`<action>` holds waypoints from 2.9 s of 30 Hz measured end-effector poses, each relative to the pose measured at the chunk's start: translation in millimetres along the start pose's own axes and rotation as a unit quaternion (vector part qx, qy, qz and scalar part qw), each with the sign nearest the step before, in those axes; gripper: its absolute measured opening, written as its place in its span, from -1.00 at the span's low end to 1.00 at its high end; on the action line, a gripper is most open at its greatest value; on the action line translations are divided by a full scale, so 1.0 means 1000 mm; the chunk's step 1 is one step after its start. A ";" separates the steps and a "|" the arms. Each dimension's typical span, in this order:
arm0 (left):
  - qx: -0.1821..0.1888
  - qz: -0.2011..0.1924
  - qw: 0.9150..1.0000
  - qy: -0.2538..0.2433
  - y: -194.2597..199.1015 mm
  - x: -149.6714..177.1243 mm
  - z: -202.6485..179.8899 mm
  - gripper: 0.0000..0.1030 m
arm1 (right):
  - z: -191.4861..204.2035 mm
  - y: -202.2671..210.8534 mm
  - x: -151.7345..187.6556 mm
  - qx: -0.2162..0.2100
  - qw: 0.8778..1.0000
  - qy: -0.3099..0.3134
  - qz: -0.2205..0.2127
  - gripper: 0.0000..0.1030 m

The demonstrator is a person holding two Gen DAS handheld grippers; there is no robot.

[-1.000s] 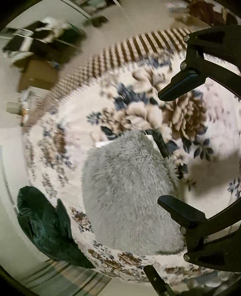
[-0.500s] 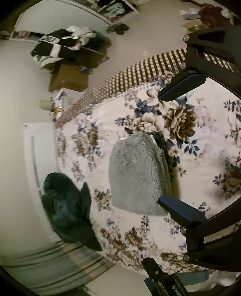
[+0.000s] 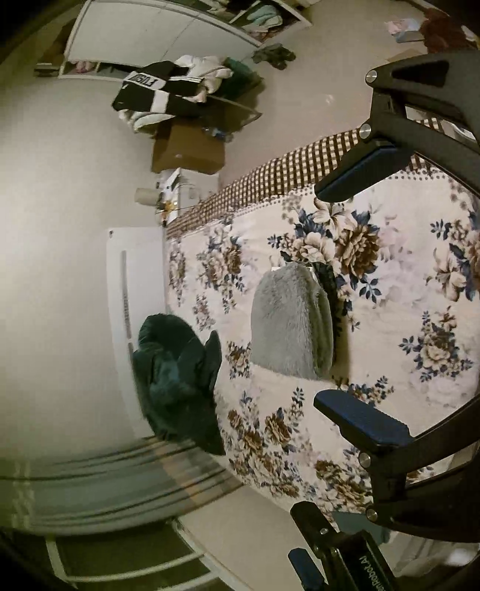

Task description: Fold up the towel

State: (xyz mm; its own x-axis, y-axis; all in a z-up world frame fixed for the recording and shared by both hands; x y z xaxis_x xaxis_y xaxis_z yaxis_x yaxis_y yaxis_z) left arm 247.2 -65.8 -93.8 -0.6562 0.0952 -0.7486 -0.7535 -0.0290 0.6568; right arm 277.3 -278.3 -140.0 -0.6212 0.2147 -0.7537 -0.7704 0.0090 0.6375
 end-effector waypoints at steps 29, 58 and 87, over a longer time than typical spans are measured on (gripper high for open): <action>-0.015 -0.040 0.999 0.013 0.072 0.011 0.033 0.98 | 0.044 0.136 0.001 0.006 0.999 0.021 -0.045 1.00; -0.014 -0.033 0.999 0.008 0.067 0.015 0.032 0.98 | 0.045 0.129 -0.001 -0.002 0.999 0.020 -0.036 1.00; -0.014 -0.028 0.999 0.004 0.062 0.016 0.033 0.98 | 0.036 0.121 0.002 -0.008 0.999 0.019 -0.028 1.00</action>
State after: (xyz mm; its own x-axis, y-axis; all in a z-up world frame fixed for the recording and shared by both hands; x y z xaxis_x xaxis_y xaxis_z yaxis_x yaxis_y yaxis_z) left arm 191.7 -32.8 -61.8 -0.6127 0.0902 -0.7852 -0.7902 -0.0519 0.6107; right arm 188.2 -241.7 -59.0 -0.5818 0.1761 -0.7941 -0.8062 0.0044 0.5916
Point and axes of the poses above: each gripper's, at about its wrist camera, not at the fingertips, and y roughly against the way its jaws point, z to its left, x to its underside, the point moved 9 cm from there along -y, roughly the way its jaws point, and after that the axes turned 10 degrees about -x, right-handed, at the moved point
